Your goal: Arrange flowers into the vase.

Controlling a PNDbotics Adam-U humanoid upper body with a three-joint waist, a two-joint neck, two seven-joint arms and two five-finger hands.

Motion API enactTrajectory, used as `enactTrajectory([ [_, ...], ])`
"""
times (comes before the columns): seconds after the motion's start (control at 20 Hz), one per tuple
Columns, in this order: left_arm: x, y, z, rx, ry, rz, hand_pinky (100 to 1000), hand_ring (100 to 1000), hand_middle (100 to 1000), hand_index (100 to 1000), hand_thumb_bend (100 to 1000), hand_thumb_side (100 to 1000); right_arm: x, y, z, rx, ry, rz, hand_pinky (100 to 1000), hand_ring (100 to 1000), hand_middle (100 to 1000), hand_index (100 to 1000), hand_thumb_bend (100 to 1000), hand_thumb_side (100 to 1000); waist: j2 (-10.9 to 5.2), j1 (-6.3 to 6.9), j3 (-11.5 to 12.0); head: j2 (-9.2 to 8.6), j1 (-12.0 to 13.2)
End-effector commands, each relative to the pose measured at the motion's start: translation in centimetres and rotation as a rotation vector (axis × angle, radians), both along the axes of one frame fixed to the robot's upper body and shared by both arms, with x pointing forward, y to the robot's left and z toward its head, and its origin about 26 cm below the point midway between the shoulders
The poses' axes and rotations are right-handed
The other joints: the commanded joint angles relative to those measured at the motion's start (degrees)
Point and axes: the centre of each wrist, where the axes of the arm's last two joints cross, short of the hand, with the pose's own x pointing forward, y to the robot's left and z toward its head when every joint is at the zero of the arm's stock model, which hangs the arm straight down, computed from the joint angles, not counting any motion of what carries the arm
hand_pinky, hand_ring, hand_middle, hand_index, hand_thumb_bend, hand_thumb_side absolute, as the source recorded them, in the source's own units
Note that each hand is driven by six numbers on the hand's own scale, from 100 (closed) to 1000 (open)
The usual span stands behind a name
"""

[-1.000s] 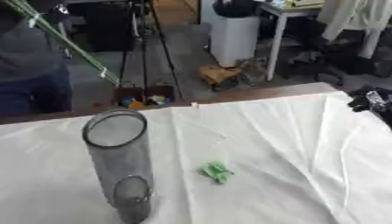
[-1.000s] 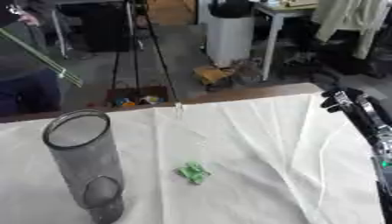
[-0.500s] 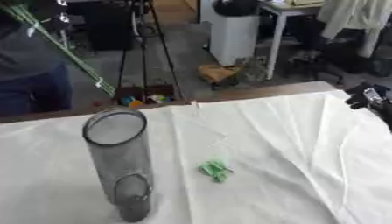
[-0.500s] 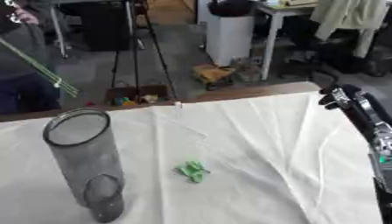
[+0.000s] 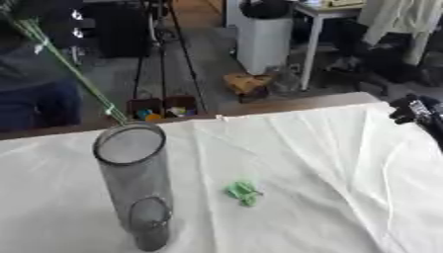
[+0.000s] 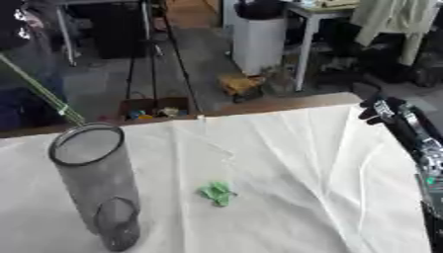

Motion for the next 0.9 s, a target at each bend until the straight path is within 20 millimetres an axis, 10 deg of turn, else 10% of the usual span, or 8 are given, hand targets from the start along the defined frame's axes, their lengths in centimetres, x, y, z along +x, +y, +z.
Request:
enactTrajectory([
  [0.05, -0.2, 0.6, 0.8, 0.033, -0.023, 0.02, 100, 100, 100, 100, 891, 657, 0.0, -0.7, 1.9, -0.037, -0.04, -0.014, 661, 652, 694, 519, 100, 957, -0.72, -0.01, 0.0, 0.42, -0.1],
  [0.9, 0.4, -0.1, -0.6, 0.087, 0.01, 0.0, 100, 100, 100, 100, 882, 684, 0.0, -0.7, 1.9, -0.036, -0.039, -0.011, 661, 651, 694, 516, 100, 957, -0.54, 0.1, -0.5, 0.46, -0.3],
])
